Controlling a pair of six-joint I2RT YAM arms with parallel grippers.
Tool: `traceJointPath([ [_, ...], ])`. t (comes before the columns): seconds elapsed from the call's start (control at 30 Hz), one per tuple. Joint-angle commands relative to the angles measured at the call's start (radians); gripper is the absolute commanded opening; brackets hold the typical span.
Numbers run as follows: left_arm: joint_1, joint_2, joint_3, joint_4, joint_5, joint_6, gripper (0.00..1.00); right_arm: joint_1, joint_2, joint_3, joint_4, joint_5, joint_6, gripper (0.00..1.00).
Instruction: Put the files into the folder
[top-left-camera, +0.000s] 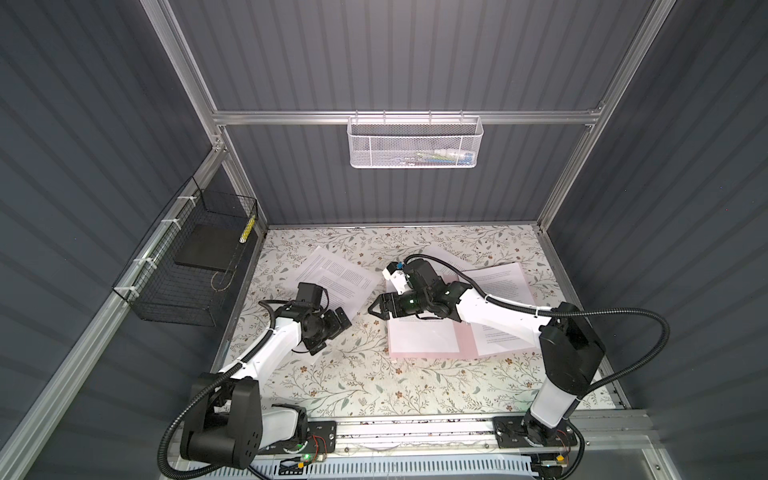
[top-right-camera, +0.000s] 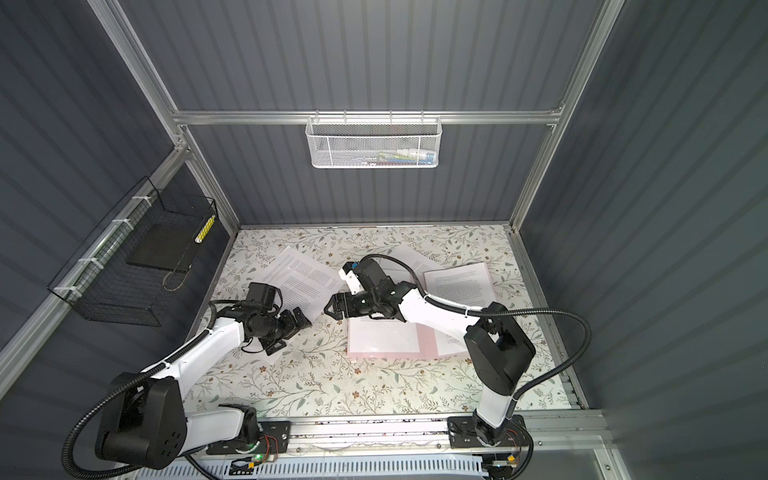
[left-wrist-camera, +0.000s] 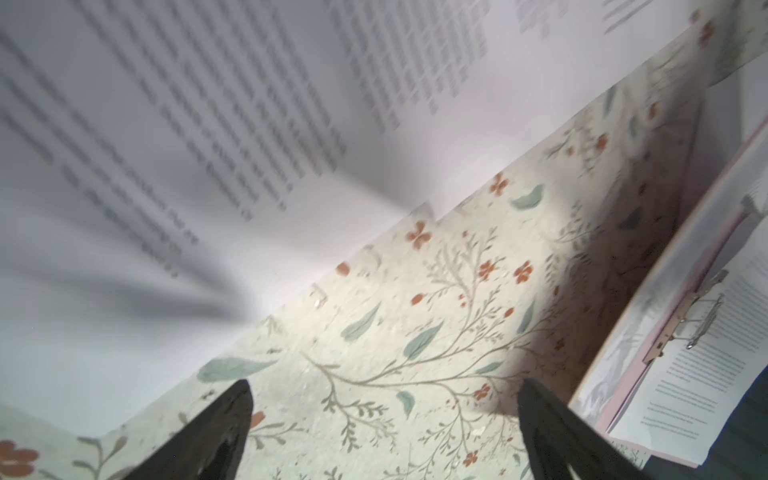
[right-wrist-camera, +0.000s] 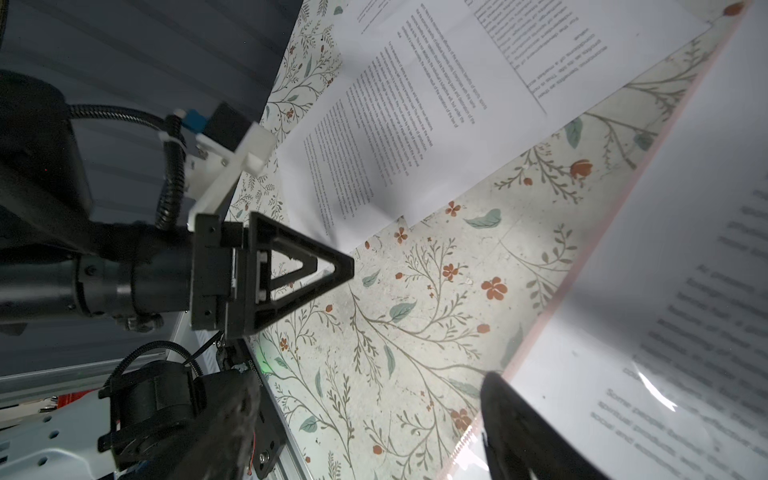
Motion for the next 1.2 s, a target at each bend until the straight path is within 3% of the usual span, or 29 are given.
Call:
traceJointPath([
  [0.0, 0.012, 0.102, 0.115, -0.018, -0.069, 0.057, 1.00, 0.015, 0.008, 0.001, -0.010, 0.003, 0.002, 0.88],
  [0.13, 0.055, 0.228, 0.208, 0.021, -0.096, 0.067, 1.00, 0.021, -0.025, -0.027, 0.012, 0.006, 0.010, 0.99],
  [0.43, 0.145, 0.386, 0.300, 0.033, -0.067, 0.128, 1.00, 0.021, -0.058, -0.070, 0.048, -0.003, 0.027, 0.99],
  [0.83, 0.140, 0.391, 0.144, 0.116, -0.002, 0.128, 1.00, 0.020, -0.037, -0.050, 0.036, 0.044, 0.029, 0.99],
  [1.17, 0.038, 0.275, -0.069, 0.180, 0.045, 0.068, 1.00, 0.018, 0.047, 0.038, -0.006, 0.119, 0.037, 0.99],
])
